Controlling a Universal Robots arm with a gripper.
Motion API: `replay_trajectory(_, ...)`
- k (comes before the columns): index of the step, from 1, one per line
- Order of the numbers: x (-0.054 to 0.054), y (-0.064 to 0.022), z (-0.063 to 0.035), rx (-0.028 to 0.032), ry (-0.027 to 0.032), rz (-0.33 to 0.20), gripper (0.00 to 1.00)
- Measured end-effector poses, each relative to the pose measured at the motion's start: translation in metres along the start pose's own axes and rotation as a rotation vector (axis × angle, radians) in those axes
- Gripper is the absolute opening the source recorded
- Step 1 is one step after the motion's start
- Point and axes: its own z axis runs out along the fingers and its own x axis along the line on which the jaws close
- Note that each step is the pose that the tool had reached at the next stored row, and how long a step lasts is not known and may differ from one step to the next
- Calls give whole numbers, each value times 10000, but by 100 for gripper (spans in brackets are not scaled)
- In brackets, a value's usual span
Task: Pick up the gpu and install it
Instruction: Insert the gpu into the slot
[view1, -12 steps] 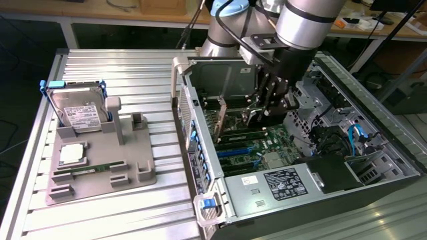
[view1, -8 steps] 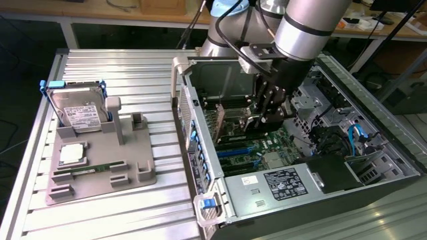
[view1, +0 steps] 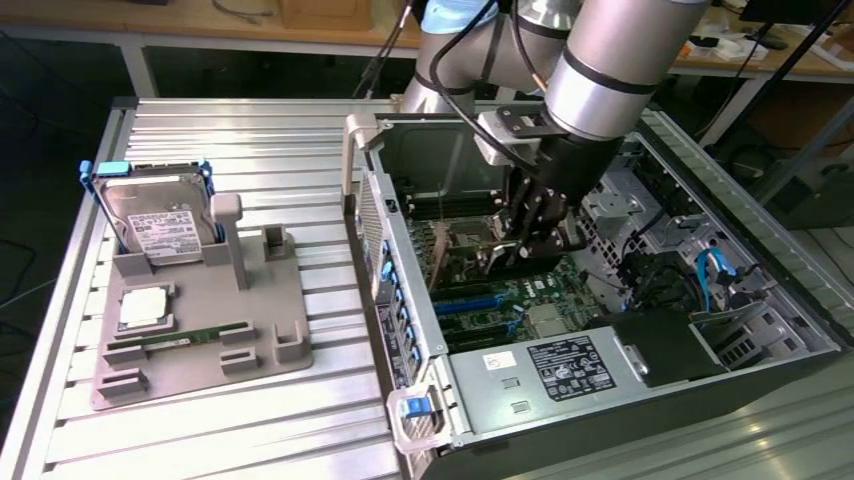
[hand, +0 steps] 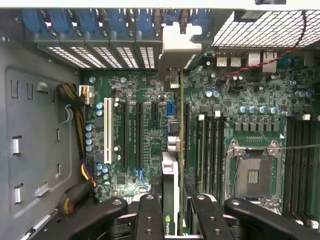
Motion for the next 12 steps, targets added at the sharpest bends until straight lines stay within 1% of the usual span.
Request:
replay_trajectory(5, -1, 58, 66, 12, -1, 0, 27)
replay_trajectory(12, -2, 75, 197, 35, -2, 0, 27)
